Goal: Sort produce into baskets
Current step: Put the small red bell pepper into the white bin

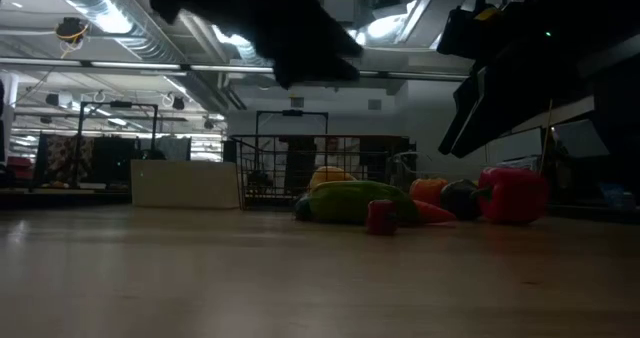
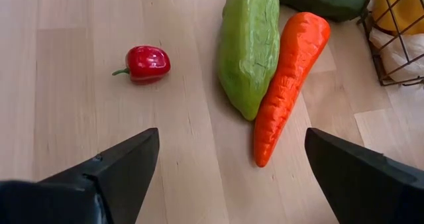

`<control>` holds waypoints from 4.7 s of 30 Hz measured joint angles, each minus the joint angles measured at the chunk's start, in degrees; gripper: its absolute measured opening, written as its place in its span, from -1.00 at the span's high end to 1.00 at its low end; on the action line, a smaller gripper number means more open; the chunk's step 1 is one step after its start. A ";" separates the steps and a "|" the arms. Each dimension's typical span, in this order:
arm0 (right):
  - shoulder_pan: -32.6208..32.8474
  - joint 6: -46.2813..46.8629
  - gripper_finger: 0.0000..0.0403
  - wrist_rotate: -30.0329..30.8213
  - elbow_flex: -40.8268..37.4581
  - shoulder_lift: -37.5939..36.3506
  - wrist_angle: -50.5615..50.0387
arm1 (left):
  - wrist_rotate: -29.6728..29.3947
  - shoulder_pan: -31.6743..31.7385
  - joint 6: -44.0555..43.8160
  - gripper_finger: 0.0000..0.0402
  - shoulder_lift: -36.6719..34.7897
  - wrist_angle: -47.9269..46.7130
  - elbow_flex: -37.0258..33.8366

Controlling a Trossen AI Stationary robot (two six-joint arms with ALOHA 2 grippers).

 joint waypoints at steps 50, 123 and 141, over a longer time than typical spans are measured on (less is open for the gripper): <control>0.00 0.00 -0.87 -0.02 0.02 -0.02 1.82 | -2.06 -1.52 1.24 -0.05 23.85 17.66 0.37; 0.02 0.01 -0.87 -0.02 -0.02 0.02 2.84 | -1.95 2.45 10.09 0.34 16.15 4.67 6.67; 0.02 0.02 -0.87 -0.02 0.02 0.02 2.88 | -2.33 17.88 13.36 0.35 -10.20 -21.09 6.67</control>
